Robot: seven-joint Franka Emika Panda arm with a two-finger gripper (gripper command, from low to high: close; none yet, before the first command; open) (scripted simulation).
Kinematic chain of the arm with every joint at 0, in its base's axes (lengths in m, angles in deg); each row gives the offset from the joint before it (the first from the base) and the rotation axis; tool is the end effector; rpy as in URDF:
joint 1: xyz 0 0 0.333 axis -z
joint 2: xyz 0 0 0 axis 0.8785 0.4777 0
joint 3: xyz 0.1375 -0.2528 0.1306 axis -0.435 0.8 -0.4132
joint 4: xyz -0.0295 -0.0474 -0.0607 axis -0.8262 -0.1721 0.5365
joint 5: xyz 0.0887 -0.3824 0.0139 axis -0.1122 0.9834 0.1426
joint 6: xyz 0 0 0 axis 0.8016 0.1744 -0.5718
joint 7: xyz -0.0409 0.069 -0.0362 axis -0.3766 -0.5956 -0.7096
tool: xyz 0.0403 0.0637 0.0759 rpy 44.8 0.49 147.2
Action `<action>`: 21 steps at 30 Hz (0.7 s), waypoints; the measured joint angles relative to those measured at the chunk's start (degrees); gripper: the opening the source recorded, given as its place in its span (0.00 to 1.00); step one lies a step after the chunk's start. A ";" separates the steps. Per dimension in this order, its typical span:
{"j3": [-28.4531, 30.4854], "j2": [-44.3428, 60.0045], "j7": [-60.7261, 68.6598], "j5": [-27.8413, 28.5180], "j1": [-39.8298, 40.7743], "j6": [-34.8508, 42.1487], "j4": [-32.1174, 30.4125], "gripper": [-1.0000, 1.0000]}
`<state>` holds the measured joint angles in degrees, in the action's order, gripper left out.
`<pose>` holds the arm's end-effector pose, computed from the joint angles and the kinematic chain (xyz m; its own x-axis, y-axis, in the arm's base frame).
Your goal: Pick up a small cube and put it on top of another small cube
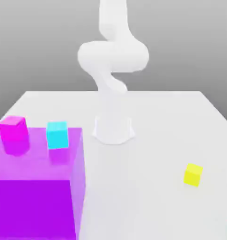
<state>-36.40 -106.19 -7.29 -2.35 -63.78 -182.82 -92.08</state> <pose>0.3784 0.0181 0.6860 0.5748 -0.6460 0.5023 -0.4638 -0.7629 -0.4504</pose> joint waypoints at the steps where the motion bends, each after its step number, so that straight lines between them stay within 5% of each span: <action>1: -0.15 2.26 1.53 0.00 -0.97 -0.51 0.28 0.50; 21: -6.76 44.00 28.46 2.03 -16.43 -9.91 5.48 0.50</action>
<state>-43.16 -62.19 21.17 -0.32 -80.21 -192.73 -86.60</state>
